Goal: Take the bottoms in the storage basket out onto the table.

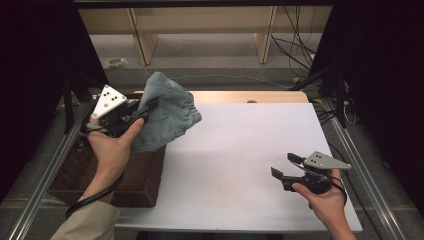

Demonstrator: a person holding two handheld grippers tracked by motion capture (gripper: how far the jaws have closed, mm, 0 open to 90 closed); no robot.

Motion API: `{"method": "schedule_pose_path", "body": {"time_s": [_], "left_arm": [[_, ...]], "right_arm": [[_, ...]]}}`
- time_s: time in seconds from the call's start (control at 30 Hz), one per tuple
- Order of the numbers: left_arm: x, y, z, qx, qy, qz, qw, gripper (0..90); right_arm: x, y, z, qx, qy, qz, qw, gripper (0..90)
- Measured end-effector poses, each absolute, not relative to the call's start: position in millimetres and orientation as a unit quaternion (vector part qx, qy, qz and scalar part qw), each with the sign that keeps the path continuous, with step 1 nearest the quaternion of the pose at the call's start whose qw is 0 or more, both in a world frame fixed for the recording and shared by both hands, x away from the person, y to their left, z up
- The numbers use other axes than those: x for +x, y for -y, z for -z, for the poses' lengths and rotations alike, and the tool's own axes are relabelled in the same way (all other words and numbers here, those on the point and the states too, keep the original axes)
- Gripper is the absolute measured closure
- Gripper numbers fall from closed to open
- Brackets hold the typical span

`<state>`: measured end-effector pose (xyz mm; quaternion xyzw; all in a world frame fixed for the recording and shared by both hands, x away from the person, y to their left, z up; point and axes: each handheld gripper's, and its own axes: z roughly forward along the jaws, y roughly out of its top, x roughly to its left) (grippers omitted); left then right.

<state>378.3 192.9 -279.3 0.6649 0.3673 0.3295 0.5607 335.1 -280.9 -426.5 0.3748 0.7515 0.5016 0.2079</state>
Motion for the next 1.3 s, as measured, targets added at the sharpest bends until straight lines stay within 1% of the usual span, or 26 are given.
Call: {"method": "schedule_pose_path", "body": {"time_s": [0.67, 0.87, 1.3], "left_arm": [[378.8, -179.6, 276.1, 0.671, -0.350, -0.322, 0.568, 75.8], [379.9, -172.1, 275.7, 0.673, -0.345, -0.312, 0.575, 75.7], [380.9, -162.3, 277.7, 0.682, -0.336, -0.305, 0.573, 75.8]], "right_arm": [[331.6, 282.2, 427.9, 0.379, -0.751, -0.498, 0.210, 20.3], [329.4, 284.1, 428.0, 0.383, -0.750, -0.497, 0.211, 20.3], [328.4, 285.3, 428.0, 0.384, -0.749, -0.497, 0.213, 20.2]]}}
